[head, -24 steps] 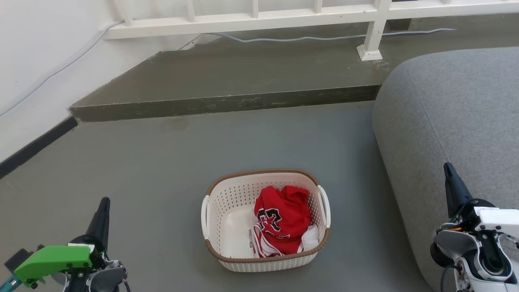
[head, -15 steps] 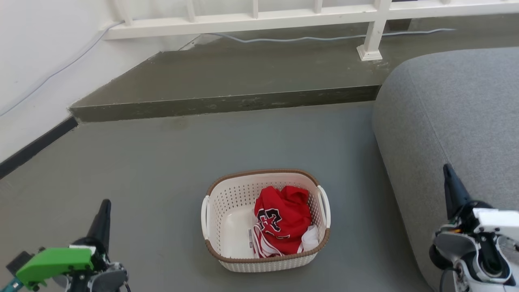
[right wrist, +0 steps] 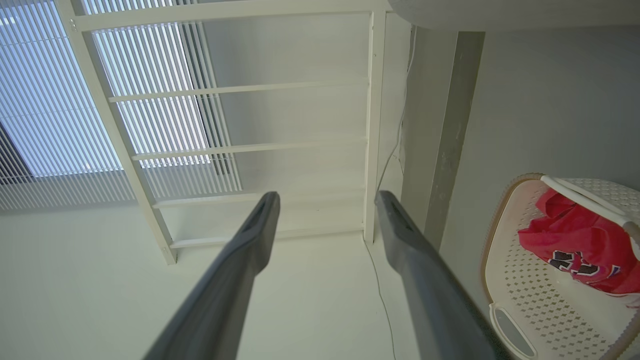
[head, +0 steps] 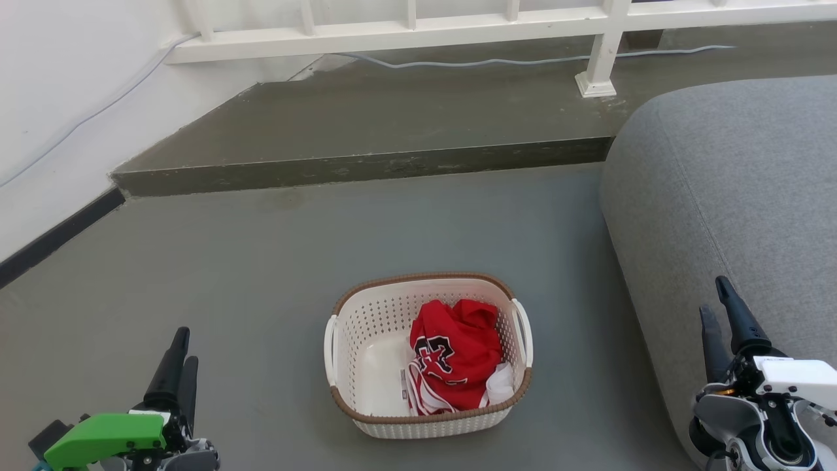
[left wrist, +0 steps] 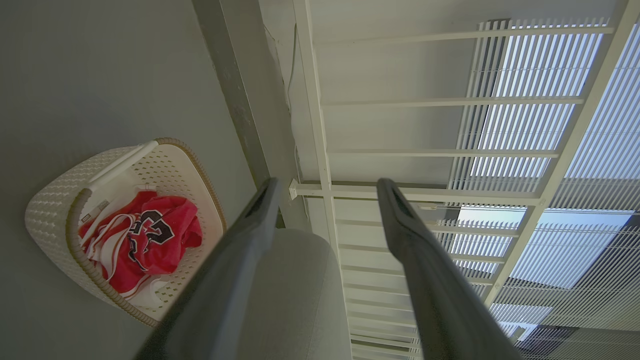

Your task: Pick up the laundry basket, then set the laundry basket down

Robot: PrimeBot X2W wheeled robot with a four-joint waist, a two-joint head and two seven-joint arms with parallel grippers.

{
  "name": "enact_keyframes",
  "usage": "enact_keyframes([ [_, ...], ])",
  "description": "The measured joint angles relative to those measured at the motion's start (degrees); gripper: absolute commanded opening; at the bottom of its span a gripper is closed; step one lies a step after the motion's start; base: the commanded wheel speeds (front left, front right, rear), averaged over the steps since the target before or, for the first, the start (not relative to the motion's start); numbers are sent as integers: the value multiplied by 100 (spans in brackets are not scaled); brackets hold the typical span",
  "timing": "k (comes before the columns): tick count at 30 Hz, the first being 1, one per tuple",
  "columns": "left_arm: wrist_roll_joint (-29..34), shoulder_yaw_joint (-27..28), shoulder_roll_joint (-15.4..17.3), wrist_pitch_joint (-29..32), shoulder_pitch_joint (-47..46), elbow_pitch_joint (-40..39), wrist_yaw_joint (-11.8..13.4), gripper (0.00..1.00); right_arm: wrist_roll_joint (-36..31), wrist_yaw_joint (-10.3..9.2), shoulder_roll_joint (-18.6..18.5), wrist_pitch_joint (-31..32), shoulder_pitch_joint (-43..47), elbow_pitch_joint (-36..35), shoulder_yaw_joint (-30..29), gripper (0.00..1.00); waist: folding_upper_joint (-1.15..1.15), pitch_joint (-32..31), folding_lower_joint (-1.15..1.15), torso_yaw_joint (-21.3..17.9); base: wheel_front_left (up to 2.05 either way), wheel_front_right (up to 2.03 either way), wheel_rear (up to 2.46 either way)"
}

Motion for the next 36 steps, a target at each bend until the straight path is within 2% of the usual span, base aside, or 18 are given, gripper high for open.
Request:
enact_keyframes([
  [11,222,-144,1,-218,-73,-98,0,100,-303,0,-94,-169,-21,-78,101,100,0,2,0,-5,0,0,0],
  [17,564,-256,35,-377,-168,-131,0,100,-614,0,-216,-299,-73,-119,232,100,0,3,0,-9,0,0,0],
  [24,1039,-444,140,-531,-216,-141,0,100,-1290,0,-448,-508,-94,-116,456,100,0,3,0,-15,0,0,0],
  [25,1282,-534,220,-555,-228,-140,-1,100,-1518,0,-527,-559,-97,-109,513,100,0,3,0,-18,0,0,0],
  [36,2109,-743,279,-730,-410,-120,5,100,-2443,-109,-671,-751,-238,-90,813,100,0,-10,0,-26,0,0,0],
])
